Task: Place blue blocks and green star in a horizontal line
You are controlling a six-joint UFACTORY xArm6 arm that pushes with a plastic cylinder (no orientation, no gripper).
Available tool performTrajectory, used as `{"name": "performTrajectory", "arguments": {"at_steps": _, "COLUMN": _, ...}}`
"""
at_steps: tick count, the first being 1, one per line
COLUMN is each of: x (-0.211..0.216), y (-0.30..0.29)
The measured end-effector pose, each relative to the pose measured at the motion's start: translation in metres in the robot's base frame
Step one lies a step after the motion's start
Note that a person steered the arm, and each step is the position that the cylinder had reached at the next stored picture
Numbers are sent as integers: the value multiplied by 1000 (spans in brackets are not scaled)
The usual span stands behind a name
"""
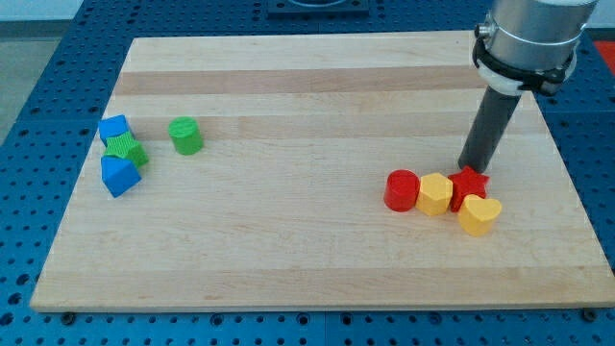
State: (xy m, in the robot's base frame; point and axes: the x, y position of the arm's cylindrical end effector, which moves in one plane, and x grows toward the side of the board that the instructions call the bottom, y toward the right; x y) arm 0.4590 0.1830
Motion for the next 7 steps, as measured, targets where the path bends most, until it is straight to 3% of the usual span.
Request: {"name": "performTrajectory", "arguments": {"at_steps": 7, "x": -43, "y": -6}}
